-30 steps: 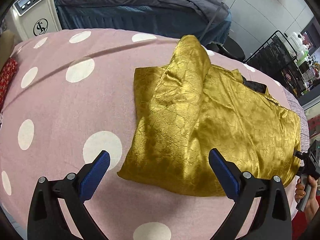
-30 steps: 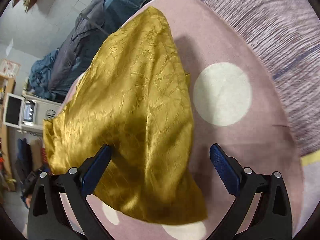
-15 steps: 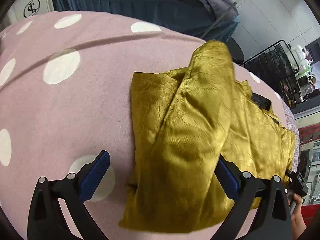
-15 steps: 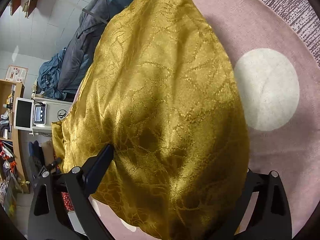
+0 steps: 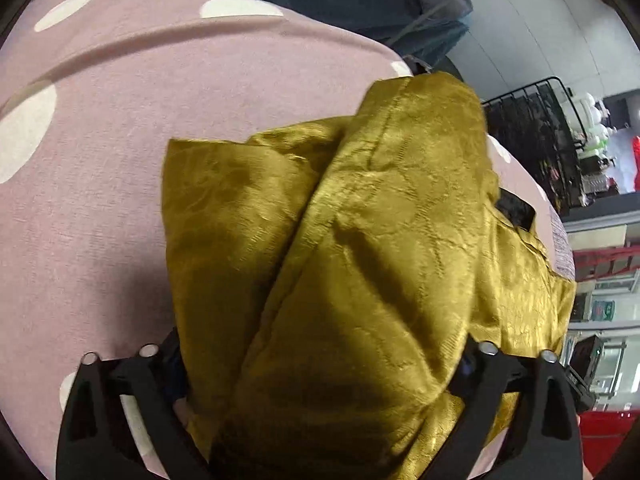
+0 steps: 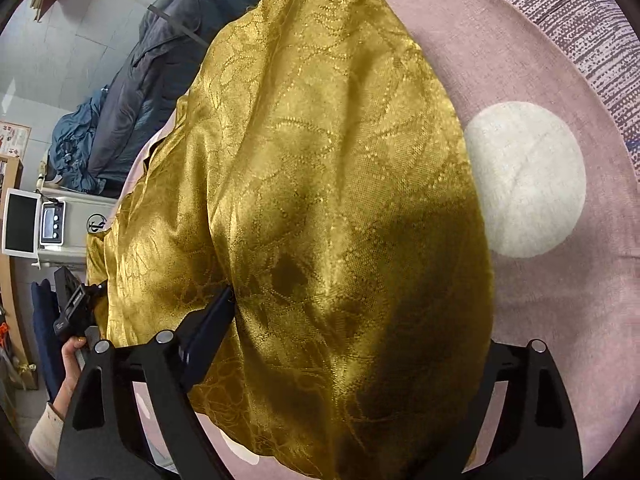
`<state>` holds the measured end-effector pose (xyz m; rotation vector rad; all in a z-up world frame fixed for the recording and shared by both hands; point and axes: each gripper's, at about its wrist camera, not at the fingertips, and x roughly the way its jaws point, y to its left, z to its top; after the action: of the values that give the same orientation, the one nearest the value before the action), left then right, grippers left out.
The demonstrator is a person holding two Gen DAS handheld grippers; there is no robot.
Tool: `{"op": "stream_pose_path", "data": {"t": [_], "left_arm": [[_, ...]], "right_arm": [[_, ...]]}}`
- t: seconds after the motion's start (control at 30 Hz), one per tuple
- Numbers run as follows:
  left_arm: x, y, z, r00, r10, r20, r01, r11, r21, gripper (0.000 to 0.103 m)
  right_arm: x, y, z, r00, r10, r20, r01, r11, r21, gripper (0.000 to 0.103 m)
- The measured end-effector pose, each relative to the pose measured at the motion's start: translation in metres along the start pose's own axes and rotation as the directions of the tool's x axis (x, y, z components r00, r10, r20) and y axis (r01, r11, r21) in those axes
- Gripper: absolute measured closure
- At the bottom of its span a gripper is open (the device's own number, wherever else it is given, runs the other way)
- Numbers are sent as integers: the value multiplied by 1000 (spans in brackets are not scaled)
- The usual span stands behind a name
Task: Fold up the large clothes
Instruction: 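Grasp the folded jacket edge with both grippers, then lift the folded jacket and carry it onto the grey cloth with both grippers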
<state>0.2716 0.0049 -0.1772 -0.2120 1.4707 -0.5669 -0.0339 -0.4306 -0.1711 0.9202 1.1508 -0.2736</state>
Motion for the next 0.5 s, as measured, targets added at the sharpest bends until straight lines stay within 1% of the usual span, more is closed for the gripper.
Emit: {"op": "stream_pose_path", "data": {"t": [0.03, 0.07, 0.1, 0.17, 0.2, 0.27, 0.3, 0.37, 0.4, 0.5], "left_arm": [[-2, -2, -2, 1000, -11, 6, 11, 1000, 3, 26], [-4, -4, -4, 1000, -20, 10, 20, 1000, 1, 32], [-6, -4, -6, 999, -29, 14, 29, 1000, -3, 35], [-12, -2, -10, 999, -38, 32, 39, 999, -10, 48], [-15, -2, -12, 998, -41, 40, 42, 999, -10, 52], [-24, -4, -17, 997, -50, 64, 51, 999, -9, 65], [-30, -5, -20, 995, -62, 77, 62, 998, -6, 68], [-42, -7, -27, 991, -94, 96, 94, 996, 4, 77], [-48, -9, -30, 988, -110, 104, 110, 994, 8, 78], [-74, -13, -49, 977, -168, 129, 165, 986, 29, 80]], "right_arm": [[0, 1, -1, 1000, -8, 1, 8, 1000, 1, 24], [-1, 3, -1, 1000, -14, 2, 14, 1000, 3, 30], [-1, 4, -2, 1000, -16, 2, 16, 1000, 8, 39], [-1, 6, -4, 1000, 11, -4, -11, 999, 32, 52], [-2, 7, -5, 1000, 20, 2, -20, 999, 49, 58], [-5, 10, -8, 1000, 23, 13, -24, 998, 58, 67], [-7, 14, -10, 1000, 21, 20, -22, 998, 59, 72], [-13, 23, -14, 999, 12, 34, -14, 999, 50, 78], [-16, 25, -15, 999, 12, 38, -14, 999, 42, 81], [-32, 42, -26, 998, 32, 56, -33, 999, 17, 84]]}}
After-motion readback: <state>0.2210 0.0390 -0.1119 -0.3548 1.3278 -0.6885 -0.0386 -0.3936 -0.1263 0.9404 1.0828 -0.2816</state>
